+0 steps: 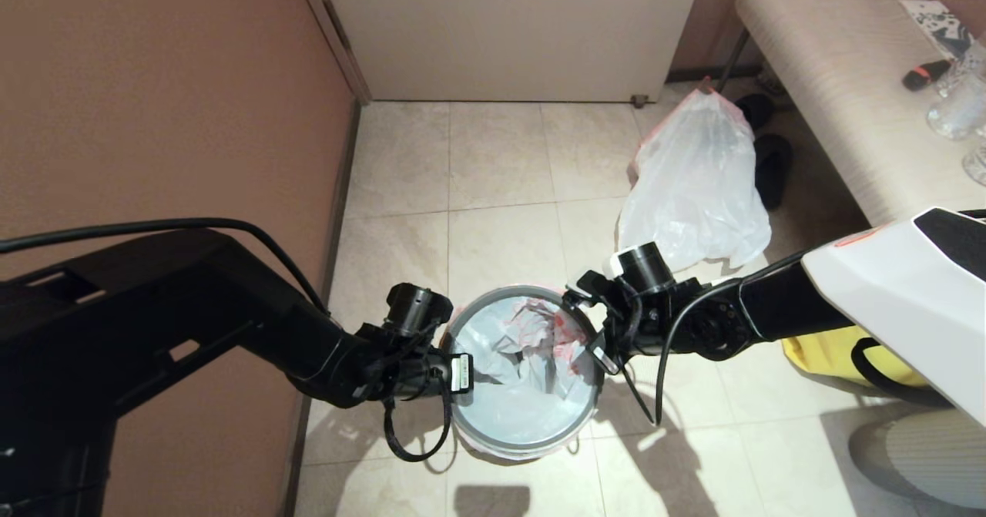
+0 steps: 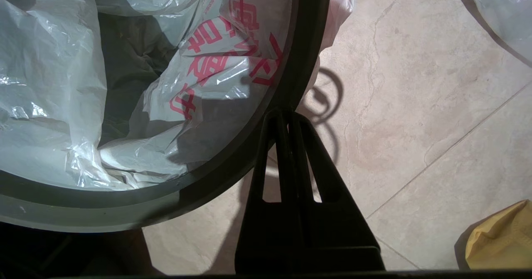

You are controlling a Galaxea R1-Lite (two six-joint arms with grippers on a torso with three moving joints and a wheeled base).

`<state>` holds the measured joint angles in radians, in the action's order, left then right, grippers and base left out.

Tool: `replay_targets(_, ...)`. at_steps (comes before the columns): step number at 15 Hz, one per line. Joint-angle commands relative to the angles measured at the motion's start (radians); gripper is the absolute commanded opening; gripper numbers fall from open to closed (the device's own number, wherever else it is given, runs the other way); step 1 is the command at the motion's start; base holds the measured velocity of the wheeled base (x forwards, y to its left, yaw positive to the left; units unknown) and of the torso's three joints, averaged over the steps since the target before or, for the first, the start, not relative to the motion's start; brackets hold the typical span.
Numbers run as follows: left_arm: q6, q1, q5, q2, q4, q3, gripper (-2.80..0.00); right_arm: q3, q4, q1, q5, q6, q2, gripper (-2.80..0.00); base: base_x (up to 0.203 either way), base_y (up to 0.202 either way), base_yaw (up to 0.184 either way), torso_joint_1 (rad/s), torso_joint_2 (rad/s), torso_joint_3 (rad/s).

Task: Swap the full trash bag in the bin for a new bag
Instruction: Place the trash can ring on the trash can

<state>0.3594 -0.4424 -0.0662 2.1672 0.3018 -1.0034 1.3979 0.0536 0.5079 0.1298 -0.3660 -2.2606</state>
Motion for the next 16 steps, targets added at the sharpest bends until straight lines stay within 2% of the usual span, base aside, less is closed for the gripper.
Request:
replay_targets(1, 0.003, 0.001, -0.003, 0.006, 0.0, 0.0, -2.8, 0.0, -0.001, 0.0, 0.004, -0.002, -0.005, -2.8, 0.0, 0.0, 0.0, 0.0, 0.0, 0.0)
replay_targets(9, 0.027, -0.043, -0.003, -0.057, 0.002, -0.052, -2.8, -0.04, 0.0, 0.011, 0.001, -0.001, 0.1, -2.8, 0.0, 0.0, 0.0, 0.0, 0.0, 0.0)
replay_targets(11, 0.03, -0.068, -0.003, -0.094, -0.04, -0.052, -2.8, -0.05, 0.0, 0.017, 0.002, -0.001, 0.115, -2.8, 0.0, 0.0, 0.0, 0.0, 0.0, 0.0)
replay_targets(16, 0.036, -0.064, -0.017, -0.152, -0.046, -0.029, -2.8, -0.053, 0.0, 0.015, -0.001, 0.003, 0.145, -2.8, 0.0, 0.0, 0.0, 0.0, 0.0, 0.0)
